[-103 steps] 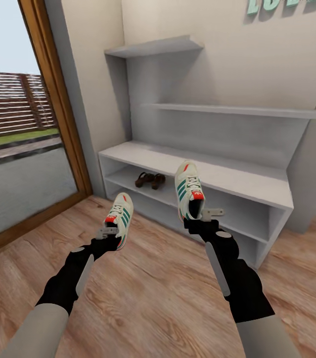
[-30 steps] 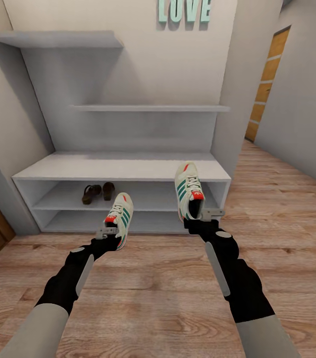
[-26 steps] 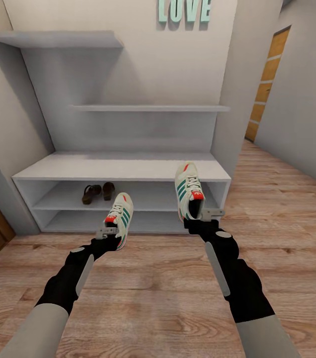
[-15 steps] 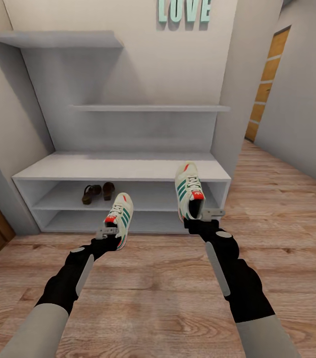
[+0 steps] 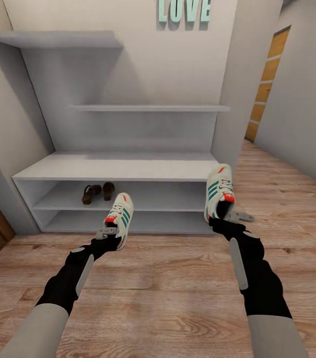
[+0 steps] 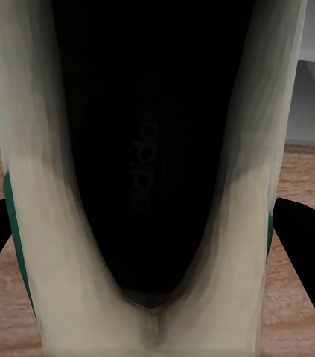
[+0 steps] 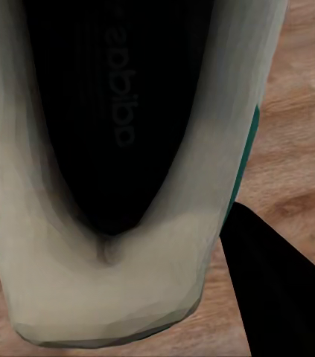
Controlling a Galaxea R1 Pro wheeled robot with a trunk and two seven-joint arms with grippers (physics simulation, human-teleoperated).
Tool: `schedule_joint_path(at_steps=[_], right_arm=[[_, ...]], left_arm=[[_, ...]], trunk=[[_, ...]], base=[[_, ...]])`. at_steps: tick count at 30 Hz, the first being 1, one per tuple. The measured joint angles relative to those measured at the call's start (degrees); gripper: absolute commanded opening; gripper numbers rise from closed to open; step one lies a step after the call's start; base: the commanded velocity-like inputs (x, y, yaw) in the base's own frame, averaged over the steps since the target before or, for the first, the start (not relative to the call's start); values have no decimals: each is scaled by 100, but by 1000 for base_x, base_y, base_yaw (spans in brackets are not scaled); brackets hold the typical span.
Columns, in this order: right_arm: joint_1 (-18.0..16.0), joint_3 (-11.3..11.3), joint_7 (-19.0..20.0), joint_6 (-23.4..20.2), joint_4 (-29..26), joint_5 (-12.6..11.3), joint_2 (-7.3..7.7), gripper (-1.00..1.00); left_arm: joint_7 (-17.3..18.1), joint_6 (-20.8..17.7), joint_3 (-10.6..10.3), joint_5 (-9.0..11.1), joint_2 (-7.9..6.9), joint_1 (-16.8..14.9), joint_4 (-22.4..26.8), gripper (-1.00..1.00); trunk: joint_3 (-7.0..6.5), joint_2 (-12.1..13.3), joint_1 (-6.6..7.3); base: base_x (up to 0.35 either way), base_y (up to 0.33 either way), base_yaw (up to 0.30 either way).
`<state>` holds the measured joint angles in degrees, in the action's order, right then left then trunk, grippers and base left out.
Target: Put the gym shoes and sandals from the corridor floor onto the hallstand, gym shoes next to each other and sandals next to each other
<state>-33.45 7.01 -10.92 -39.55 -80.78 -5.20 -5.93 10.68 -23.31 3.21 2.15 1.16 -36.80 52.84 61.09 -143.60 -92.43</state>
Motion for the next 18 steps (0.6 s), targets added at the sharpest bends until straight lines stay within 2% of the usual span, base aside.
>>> schedule_joint_path(at_steps=[8, 10, 13, 14, 15, 16, 17, 18], right_arm=[[0, 182, 0, -11, -1, 7, 7, -100], [0, 361, -4, -29, -4, 29, 13, -100], [0, 920, -11, -45, -3, 73, 42, -100], [0, 1326, -10, -43, -2, 53, 70, -100], [0, 1906, -5, -57, 1, 105, 132, -100], [0, 2507, -4, -63, 3, 109, 255, -100], [0, 3130, -1, -66, 5, 101, 449, -100], [0, 3512, 3, -69, 7, 101, 579, -100]], left_arm=[[0, 0, 4, -1, 0, 0, 0, -100], [-1, 0, 5, 0, 0, 0, 0, -100], [-2, -1, 5, 0, 0, 1, 1, -100], [-5, 0, 5, -1, 0, 0, 1, -100], [-6, -1, 3, 0, 0, 1, 1, -100], [-7, -1, 1, 1, -1, 1, 2, -100], [-8, -1, 0, -3, -1, 1, -3, -100], [-8, -1, -1, -3, -1, 1, -10, -100]], trunk=[[0, 0, 0], [0, 0, 0], [0, 0, 0], [0, 0, 0], [0, 0, 0], [0, 0, 0], [0, 0, 0], [0, 0, 0]], base=[[0, 0, 0], [0, 0, 0], [0, 0, 0], [0, 0, 0], [0, 0, 0], [0, 0, 0], [0, 0, 0], [0, 0, 0]])
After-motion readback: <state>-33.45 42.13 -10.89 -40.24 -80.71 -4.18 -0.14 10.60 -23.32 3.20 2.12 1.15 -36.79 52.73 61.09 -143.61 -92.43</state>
